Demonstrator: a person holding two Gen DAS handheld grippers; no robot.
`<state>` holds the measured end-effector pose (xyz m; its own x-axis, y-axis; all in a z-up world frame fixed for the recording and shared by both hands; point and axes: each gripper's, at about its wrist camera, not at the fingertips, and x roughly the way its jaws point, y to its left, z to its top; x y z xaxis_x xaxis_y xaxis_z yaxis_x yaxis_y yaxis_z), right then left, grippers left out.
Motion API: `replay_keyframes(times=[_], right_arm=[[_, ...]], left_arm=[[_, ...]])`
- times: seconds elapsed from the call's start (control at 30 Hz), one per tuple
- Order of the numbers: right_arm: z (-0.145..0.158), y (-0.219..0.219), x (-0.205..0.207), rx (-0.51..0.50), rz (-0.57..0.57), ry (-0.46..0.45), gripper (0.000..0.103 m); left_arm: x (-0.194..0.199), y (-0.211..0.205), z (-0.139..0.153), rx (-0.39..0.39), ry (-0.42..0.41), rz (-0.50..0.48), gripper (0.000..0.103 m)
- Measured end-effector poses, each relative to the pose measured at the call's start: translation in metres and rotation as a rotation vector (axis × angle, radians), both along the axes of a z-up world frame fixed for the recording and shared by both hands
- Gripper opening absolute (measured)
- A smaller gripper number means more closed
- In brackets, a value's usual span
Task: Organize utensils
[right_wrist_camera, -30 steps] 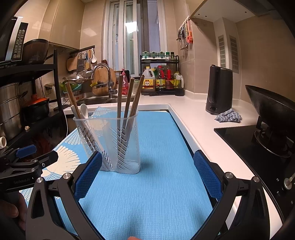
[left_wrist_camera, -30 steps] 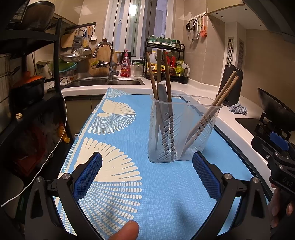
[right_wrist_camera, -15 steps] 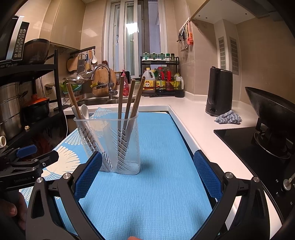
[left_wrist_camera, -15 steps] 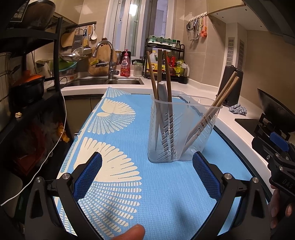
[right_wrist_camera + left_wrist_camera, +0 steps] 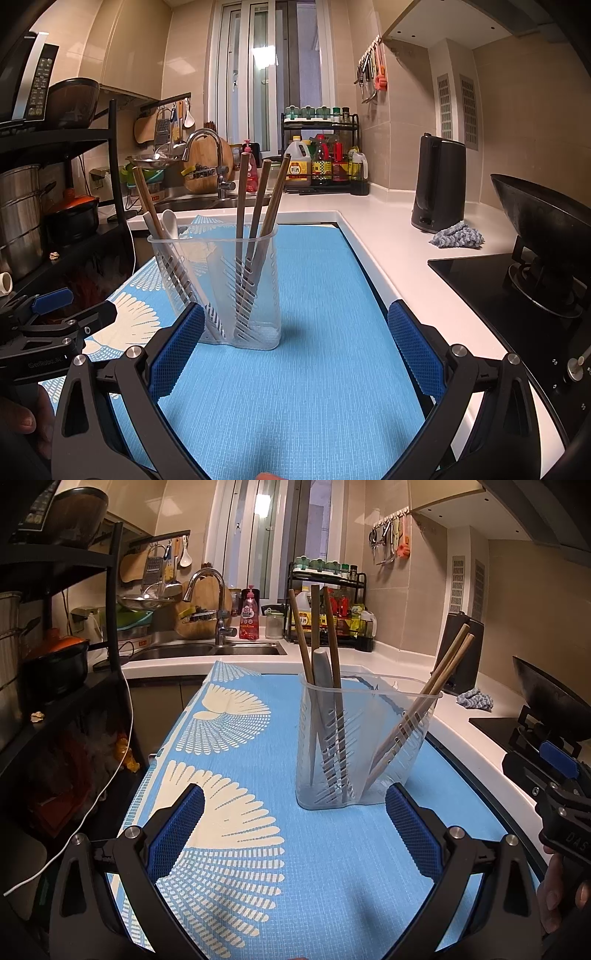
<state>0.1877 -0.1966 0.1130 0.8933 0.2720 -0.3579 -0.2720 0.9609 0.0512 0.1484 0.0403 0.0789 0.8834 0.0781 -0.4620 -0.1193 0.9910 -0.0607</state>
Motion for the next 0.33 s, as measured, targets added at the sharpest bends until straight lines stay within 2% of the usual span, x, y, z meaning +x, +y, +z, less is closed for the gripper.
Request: replay_keyframes(times=[0.33], right_arm=[[0.0005, 0.0004, -0.0004, -0.002, 0.0, -0.001, 0.098]], left_arm=[[0.0024, -0.0004, -0.0015, -0.004, 0.02, 0.003, 0.096]])
